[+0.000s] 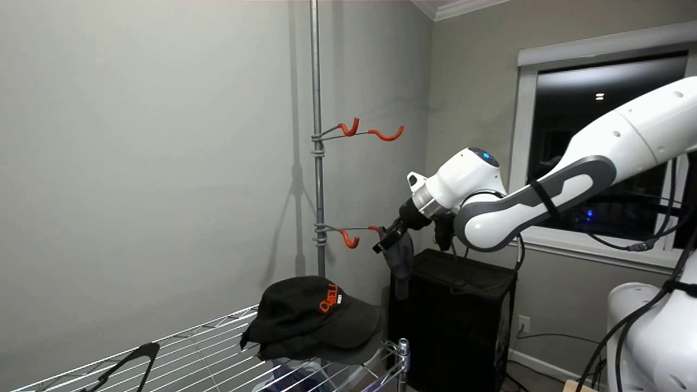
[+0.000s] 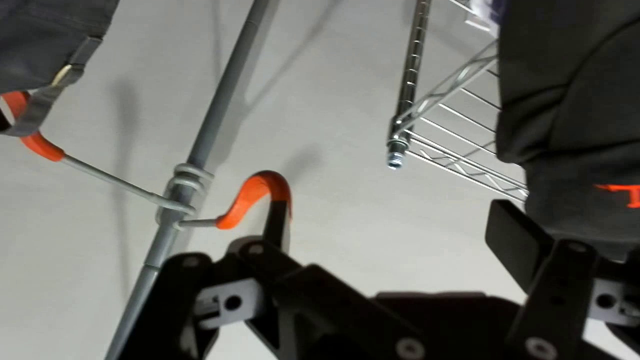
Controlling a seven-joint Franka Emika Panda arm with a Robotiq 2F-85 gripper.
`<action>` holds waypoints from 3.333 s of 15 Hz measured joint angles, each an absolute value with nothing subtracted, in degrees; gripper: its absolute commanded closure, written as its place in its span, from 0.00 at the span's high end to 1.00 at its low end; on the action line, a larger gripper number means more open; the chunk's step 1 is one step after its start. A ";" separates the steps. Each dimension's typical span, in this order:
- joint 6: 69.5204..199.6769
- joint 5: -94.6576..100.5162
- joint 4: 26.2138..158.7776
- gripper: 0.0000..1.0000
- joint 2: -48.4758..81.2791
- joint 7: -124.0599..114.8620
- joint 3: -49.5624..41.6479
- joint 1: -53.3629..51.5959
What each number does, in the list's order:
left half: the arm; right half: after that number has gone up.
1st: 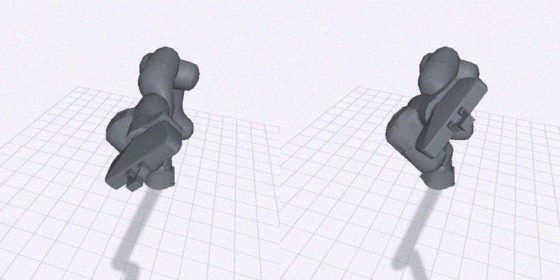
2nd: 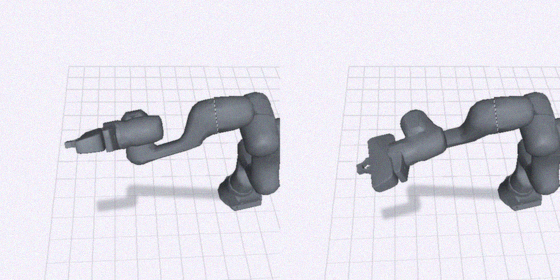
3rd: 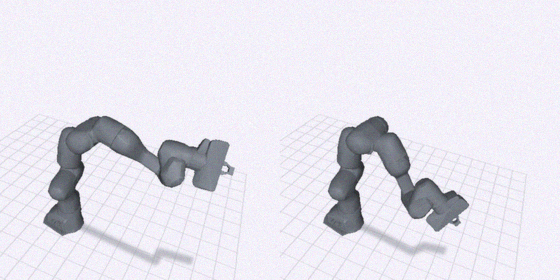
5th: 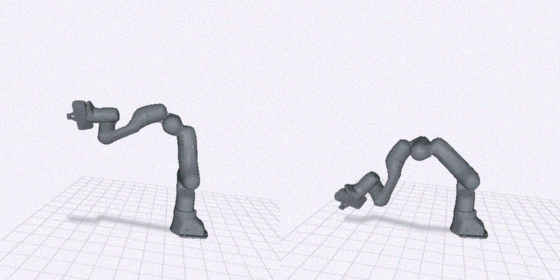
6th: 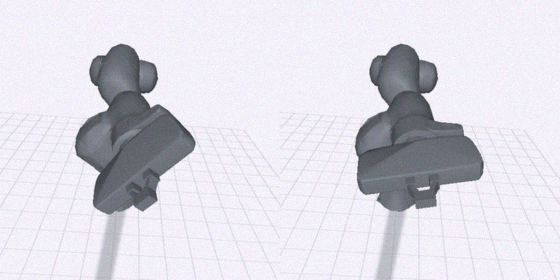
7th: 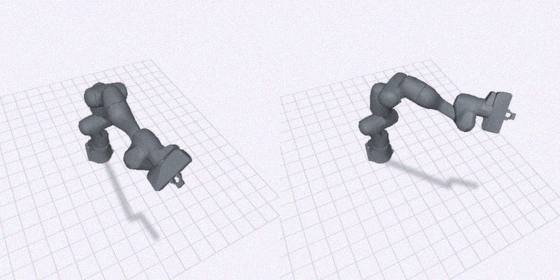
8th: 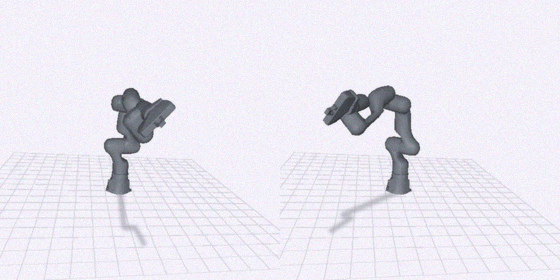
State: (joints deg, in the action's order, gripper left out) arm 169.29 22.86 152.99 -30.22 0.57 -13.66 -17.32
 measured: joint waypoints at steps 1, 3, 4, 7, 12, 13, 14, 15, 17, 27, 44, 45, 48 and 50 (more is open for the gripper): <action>166.42 19.85 153.05 1.00 -32.70 3.35 -14.47 -20.17; 160.70 12.63 152.87 1.00 -37.03 10.08 -14.37 -23.71; 157.80 9.93 152.47 1.00 -38.58 12.29 -14.02 -25.00; 150.24 4.21 149.98 1.00 -39.64 16.18 -12.19 -27.49; 144.39 -1.08 144.52 1.00 -34.11 16.76 -5.18 -28.88; 144.04 -1.66 143.13 1.00 -32.33 16.73 -3.33 -28.82; 143.89 -2.01 141.62 1.00 -30.44 16.62 -1.56 -28.73; 143.86 -2.10 140.05 1.00 -28.47 16.36 0.08 -28.58; 143.85 -2.10 136.61 1.00 -24.21 15.48 3.33 -27.72; 138.95 1.93 123.69 1.00 -8.10 11.67 12.58 -20.25; 133.31 2.96 118.17 0.09 0.68 11.54 13.68 -18.90; 133.24 2.96 118.06 0.03 0.68 11.54 13.67 -18.83; 133.22 2.96 117.65 0.00 0.64 11.53 13.66 -18.50; 133.21 2.96 117.38 0.02 0.52 11.53 13.66 -18.15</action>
State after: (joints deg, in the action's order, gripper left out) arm 133.21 2.96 117.38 0.52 11.53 13.66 -18.15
